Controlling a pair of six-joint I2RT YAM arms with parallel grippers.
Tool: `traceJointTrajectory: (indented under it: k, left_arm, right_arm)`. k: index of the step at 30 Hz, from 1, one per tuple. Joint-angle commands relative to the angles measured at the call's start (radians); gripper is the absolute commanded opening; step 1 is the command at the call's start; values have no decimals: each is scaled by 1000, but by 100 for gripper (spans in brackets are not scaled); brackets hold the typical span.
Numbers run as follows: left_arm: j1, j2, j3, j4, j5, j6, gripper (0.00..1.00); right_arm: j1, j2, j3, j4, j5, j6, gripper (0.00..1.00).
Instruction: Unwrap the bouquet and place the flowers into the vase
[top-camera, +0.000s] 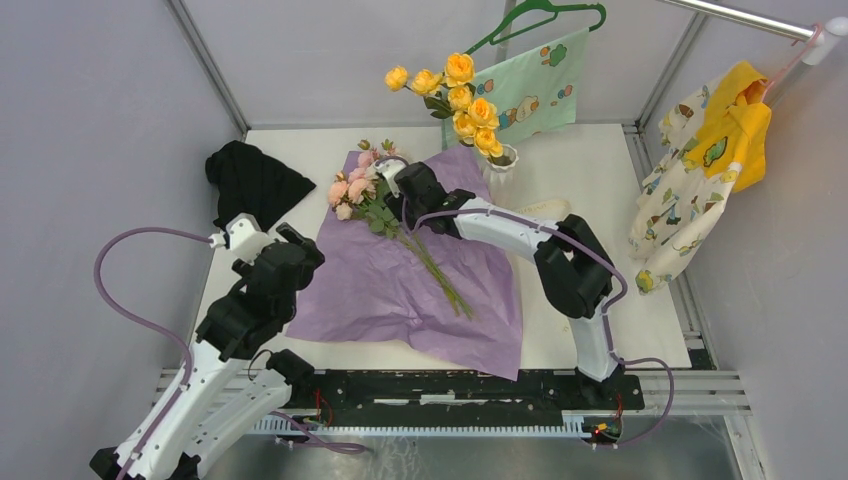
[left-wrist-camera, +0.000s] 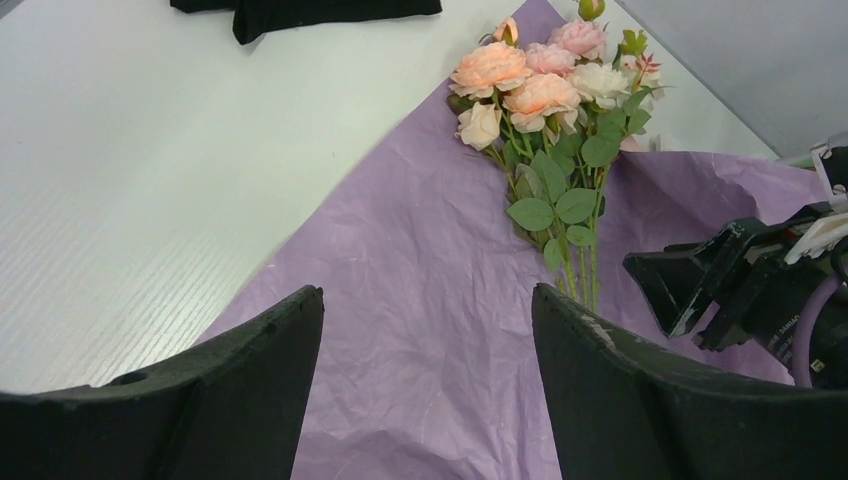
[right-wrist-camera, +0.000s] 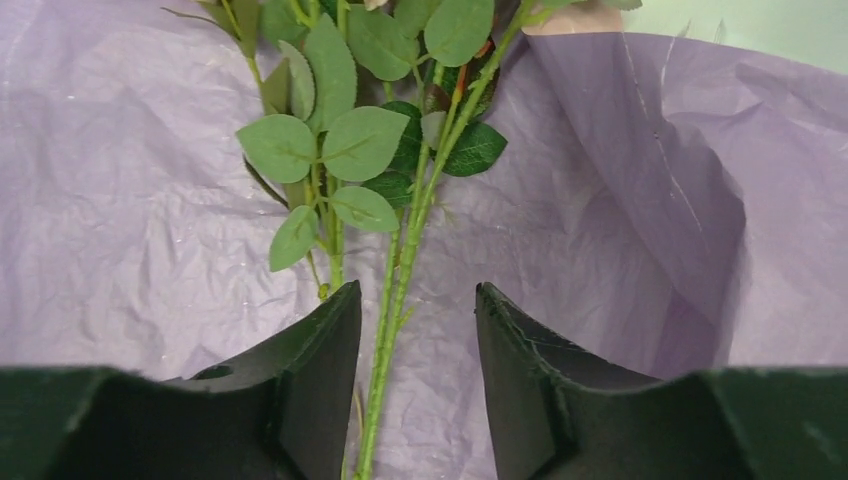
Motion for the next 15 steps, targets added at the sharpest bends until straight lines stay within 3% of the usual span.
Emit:
traceJointTrajectory:
  k: [1,15]
  left_arm:
    - [-2,14,-8,37,-8,-28,82]
    - [-2,18,-17,49,10,-21,82]
  right_arm:
    - [2,27,62,-5,-110,9,50]
    - [28,154,170,-47,-169,-10,48]
